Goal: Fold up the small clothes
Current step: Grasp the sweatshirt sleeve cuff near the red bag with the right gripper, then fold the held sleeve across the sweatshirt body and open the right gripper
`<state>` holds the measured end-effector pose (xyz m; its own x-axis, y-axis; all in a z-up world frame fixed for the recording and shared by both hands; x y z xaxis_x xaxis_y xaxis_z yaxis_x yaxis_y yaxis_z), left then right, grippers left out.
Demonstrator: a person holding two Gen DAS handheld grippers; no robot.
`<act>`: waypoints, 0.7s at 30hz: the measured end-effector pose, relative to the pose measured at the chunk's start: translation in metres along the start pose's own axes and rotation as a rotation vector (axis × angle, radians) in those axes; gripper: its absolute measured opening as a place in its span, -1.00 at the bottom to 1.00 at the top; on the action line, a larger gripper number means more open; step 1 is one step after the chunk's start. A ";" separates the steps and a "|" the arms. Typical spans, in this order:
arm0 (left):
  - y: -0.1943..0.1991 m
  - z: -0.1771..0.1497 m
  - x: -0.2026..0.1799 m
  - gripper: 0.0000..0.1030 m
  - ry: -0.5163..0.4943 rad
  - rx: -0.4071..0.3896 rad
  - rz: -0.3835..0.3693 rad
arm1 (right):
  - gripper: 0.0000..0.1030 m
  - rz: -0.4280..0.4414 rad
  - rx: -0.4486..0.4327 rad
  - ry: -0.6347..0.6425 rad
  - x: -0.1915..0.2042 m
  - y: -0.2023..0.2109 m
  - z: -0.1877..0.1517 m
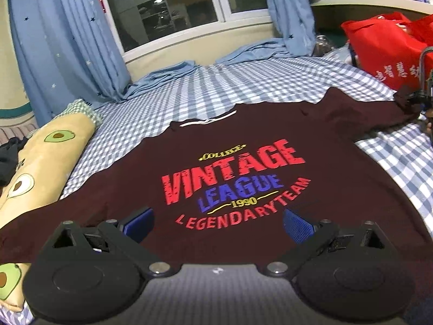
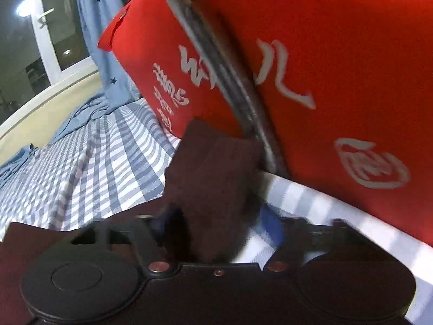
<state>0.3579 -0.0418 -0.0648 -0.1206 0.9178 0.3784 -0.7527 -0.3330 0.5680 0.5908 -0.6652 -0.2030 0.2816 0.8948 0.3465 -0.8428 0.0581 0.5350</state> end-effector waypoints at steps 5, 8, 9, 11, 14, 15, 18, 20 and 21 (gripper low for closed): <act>-0.003 -0.001 0.011 0.99 0.022 0.002 0.000 | -0.83 0.051 -0.104 0.104 0.025 0.019 0.019; -0.002 0.000 0.019 0.99 0.050 -0.010 -0.020 | -0.83 0.134 -0.176 0.167 0.060 0.050 0.034; -0.001 -0.001 0.022 0.99 0.059 -0.015 -0.026 | -0.83 0.162 -0.196 0.196 0.077 0.062 0.039; 0.000 -0.004 0.030 0.99 0.081 -0.024 -0.037 | -0.83 0.217 -0.218 0.248 0.115 0.085 0.049; 0.003 -0.012 0.050 0.99 0.114 -0.033 -0.048 | -0.83 0.275 -0.237 0.336 0.185 0.114 0.060; 0.003 -0.015 0.057 0.99 0.123 -0.035 -0.047 | -0.83 0.295 -0.244 0.364 0.210 0.123 0.061; 0.003 -0.027 0.088 0.99 0.157 -0.031 -0.018 | -0.83 0.332 -0.259 0.461 0.288 0.142 0.054; 0.001 -0.036 0.113 0.99 0.192 -0.015 0.012 | -0.83 0.365 -0.255 0.492 0.337 0.154 0.042; 0.002 -0.040 0.124 0.99 0.211 -0.014 0.021 | -0.83 0.390 -0.254 0.512 0.366 0.161 0.032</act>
<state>0.3152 0.0801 -0.0459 -0.2681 0.9360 0.2282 -0.7573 -0.3511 0.5506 0.5725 -0.3428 0.0344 -0.2632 0.9641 0.0365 -0.9374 -0.2645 0.2266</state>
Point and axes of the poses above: each gripper's, at about its wrist camera, not at the fingertips, and y roughly against the way its jaws point, x to its left, z to its top, the point moved 9 cm from there along -y, roughly the way its jaws point, and after that the axes turned 11 degrees about z, right-handed, at the moved point
